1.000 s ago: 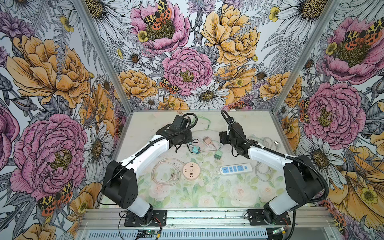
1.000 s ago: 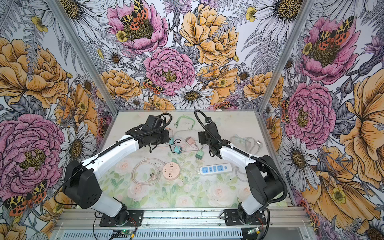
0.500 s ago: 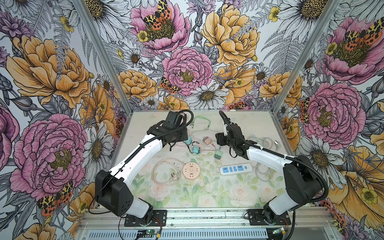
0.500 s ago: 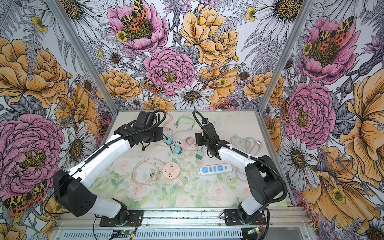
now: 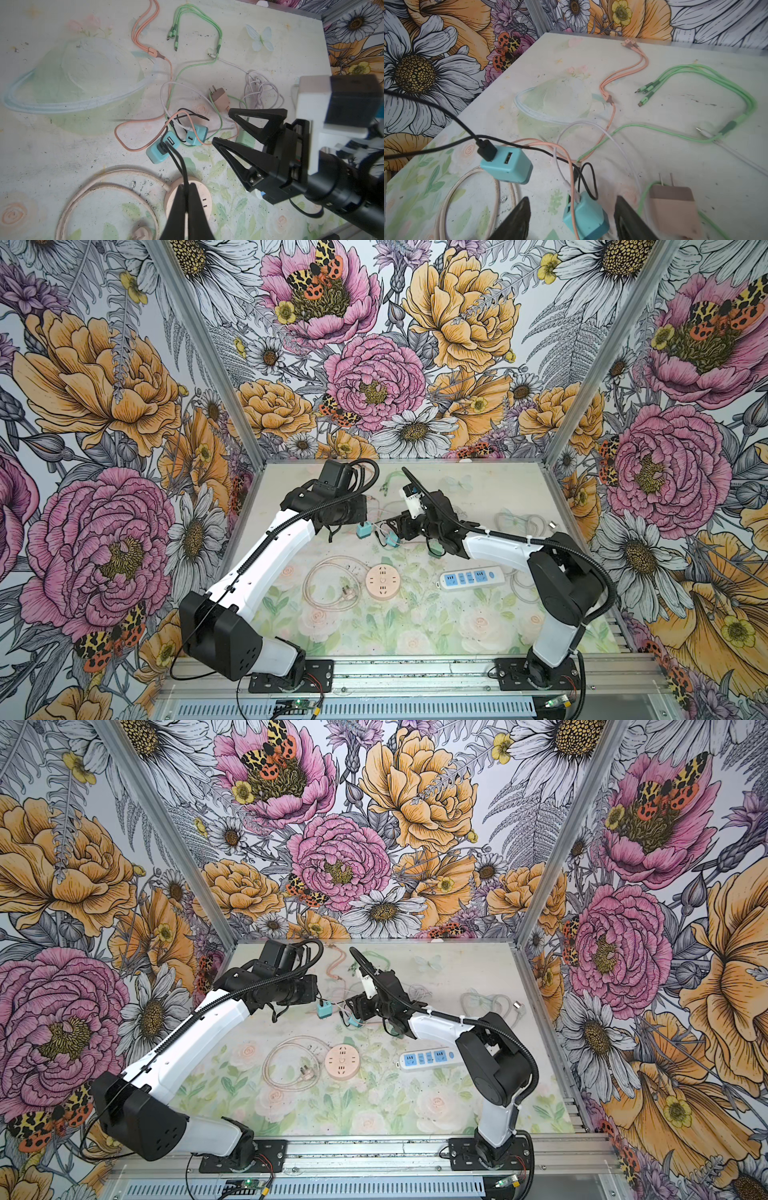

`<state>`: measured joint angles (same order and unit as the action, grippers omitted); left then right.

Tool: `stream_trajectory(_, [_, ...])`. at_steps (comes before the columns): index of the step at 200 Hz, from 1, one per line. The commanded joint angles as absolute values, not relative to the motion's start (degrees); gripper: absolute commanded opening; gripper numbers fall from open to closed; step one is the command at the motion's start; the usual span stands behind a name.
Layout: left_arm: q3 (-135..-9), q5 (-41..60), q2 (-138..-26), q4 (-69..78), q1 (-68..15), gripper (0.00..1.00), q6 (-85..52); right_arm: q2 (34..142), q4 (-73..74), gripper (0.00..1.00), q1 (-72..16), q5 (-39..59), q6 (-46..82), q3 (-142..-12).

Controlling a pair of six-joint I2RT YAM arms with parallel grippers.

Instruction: Insert the plug

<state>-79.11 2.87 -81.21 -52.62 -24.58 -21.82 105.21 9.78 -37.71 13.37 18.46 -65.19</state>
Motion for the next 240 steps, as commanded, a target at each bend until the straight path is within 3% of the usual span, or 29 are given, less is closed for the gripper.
stream_trajectory(1, [-78.4,4.4,-79.0,-52.6,-24.6,0.00,-20.5,108.5,11.6,0.64,-38.3,16.1,19.4,-68.7])
stream_trajectory(46, [-78.7,4.7,-75.4,-53.5,-24.0,0.00,-20.3,113.3,9.5,0.62,-38.7,16.1,18.8,-72.7])
stream_trajectory(142, [-77.0,5.4,-70.8,-53.4,-23.7,0.00,-20.6,119.5,3.0,0.55,-38.9,4.9,17.2,-79.9])
stream_trajectory(240, [-87.3,10.1,-69.3,-54.6,-18.7,0.00,-20.2,122.1,-0.6,0.53,-37.9,-7.5,16.0,-82.6])
